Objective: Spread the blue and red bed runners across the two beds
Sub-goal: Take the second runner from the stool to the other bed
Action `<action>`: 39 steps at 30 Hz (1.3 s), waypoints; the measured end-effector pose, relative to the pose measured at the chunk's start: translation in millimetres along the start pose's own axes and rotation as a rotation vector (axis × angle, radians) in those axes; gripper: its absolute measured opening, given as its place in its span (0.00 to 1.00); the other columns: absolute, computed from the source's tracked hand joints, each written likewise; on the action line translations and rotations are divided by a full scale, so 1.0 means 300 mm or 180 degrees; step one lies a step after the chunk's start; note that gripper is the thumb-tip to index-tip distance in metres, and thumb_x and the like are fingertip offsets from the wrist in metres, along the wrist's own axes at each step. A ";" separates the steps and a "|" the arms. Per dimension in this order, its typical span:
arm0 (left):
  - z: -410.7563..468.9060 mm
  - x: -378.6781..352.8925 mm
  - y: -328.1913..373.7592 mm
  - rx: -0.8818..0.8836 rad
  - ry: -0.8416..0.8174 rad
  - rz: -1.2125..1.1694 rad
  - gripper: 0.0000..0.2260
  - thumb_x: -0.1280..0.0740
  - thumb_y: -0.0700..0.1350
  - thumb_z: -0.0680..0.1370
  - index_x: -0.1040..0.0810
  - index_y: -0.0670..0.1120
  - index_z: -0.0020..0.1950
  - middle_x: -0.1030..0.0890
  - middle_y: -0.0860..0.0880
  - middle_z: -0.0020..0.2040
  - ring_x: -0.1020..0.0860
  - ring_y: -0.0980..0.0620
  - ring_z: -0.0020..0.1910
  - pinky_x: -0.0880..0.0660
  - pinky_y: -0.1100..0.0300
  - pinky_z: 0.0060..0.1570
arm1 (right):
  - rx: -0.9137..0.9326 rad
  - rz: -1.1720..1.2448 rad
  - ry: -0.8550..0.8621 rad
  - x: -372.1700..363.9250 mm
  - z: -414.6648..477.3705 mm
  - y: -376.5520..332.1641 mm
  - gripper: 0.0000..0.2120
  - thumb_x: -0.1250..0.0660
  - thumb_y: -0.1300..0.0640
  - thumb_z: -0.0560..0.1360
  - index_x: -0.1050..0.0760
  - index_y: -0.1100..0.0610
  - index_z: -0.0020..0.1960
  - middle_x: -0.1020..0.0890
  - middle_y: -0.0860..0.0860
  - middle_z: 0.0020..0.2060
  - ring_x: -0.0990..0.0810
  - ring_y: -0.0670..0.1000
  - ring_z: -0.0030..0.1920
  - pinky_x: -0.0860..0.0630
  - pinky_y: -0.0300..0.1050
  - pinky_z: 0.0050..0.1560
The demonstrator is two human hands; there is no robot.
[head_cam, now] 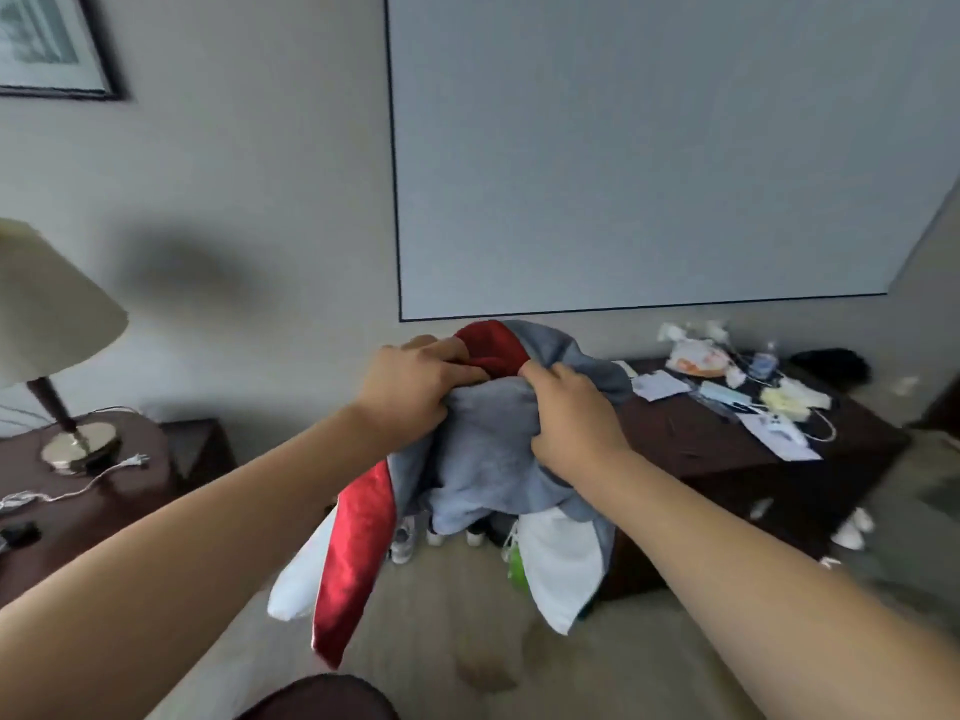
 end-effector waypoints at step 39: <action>2.098 -0.945 4.019 -0.3349 0.0134 -0.2224 0.17 0.33 0.47 0.78 0.21 0.62 0.66 0.21 0.55 0.62 0.23 0.49 0.60 0.22 0.48 0.52 | -0.3962 -0.1446 0.0325 1.239 -1.949 3.677 0.28 0.28 0.51 0.72 0.37 0.45 0.67 0.27 0.52 0.59 0.25 0.55 0.59 0.23 0.51 0.60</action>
Point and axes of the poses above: each hand's wrist, its own z-axis towards the middle knuckle, its own x-axis out of the back of the hand, y = z × x, the point moved 9 cm from there along z, towards the middle knuckle
